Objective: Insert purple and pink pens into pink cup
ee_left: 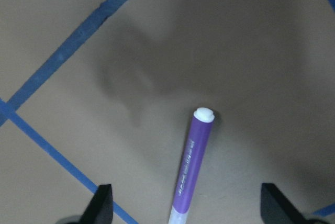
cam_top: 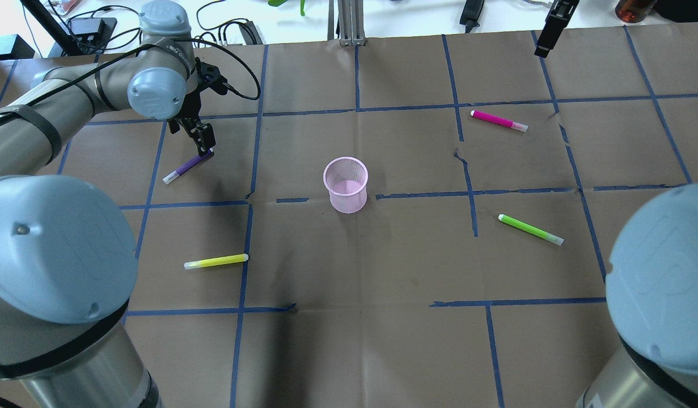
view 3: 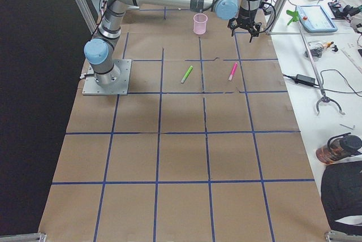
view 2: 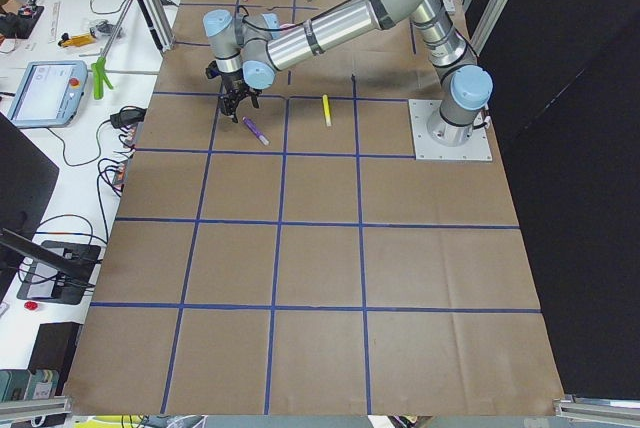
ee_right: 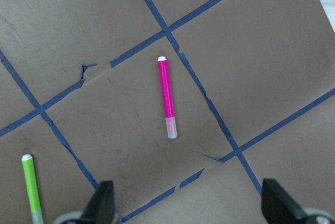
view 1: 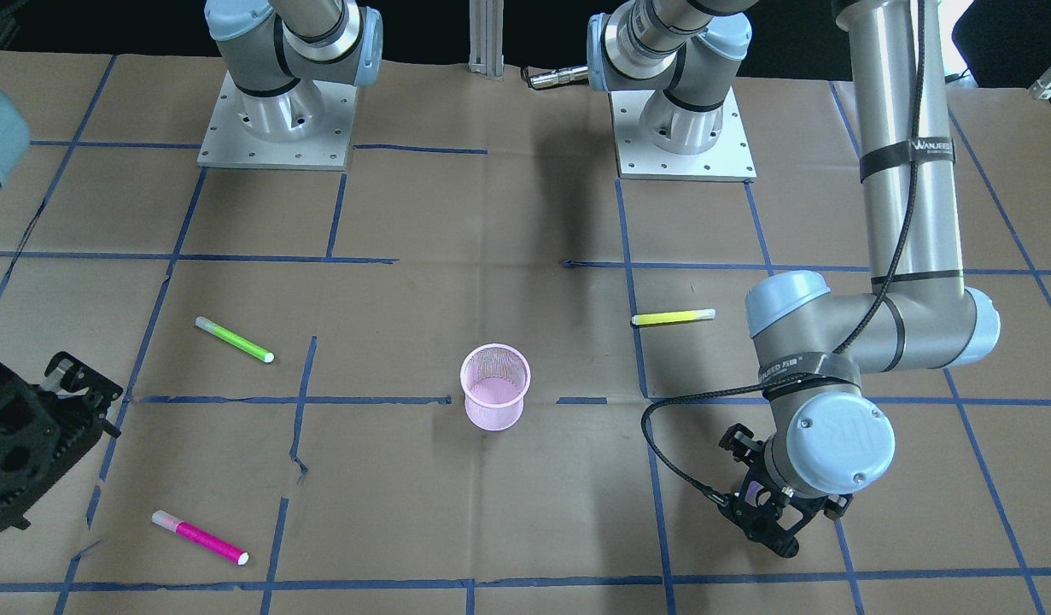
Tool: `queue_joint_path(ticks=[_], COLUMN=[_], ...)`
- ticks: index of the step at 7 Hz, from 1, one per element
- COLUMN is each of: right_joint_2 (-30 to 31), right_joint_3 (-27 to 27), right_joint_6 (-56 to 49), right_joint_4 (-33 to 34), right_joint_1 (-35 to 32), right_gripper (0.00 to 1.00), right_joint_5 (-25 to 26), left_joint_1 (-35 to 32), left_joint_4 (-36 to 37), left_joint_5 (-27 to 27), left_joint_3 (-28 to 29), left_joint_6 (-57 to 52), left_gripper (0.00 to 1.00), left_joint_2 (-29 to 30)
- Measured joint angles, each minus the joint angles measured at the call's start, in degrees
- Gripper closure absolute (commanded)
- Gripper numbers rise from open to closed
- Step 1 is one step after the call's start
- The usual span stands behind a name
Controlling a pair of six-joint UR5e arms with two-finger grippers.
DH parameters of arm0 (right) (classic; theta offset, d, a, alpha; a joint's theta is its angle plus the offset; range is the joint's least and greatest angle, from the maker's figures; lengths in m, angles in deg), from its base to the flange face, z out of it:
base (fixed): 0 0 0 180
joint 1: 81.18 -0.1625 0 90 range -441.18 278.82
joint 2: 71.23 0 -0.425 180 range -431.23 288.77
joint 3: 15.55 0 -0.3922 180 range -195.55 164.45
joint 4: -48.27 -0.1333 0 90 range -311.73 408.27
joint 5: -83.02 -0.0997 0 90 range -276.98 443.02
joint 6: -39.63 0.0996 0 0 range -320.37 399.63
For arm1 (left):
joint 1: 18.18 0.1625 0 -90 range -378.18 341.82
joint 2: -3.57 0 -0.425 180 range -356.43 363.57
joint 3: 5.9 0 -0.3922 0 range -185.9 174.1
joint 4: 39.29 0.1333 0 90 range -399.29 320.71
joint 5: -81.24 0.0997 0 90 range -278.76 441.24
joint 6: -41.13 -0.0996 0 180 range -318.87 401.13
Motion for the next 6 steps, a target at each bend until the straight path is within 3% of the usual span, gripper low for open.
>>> queue_joint_path(ticks=[2, 5, 6], right_joint_2=[-5.2, -11.9, -14.1], right_joint_3=[-2.4, -2.1, -2.1], right_joint_6=[-0.3, 1.4, 1.7], right_joint_4=[-2.3, -2.7, -2.6], right_joint_1=[-2.2, -5.9, -6.2], right_gripper=[0.00, 0.00, 0.00], right_joint_5=[7.7, 16.5, 18.5], left_joint_1=[-0.3, -0.6, -0.6], left_joint_4=[-5.2, -5.6, -5.2], left_joint_5=[1.0, 1.2, 1.2], left_joint_3=[1.2, 1.8, 1.9], left_joint_6=[-0.6, -6.2, -7.1], left_gripper=[0.03, 0.07, 0.14], left_joint_2=[1.4, 3.3, 3.7])
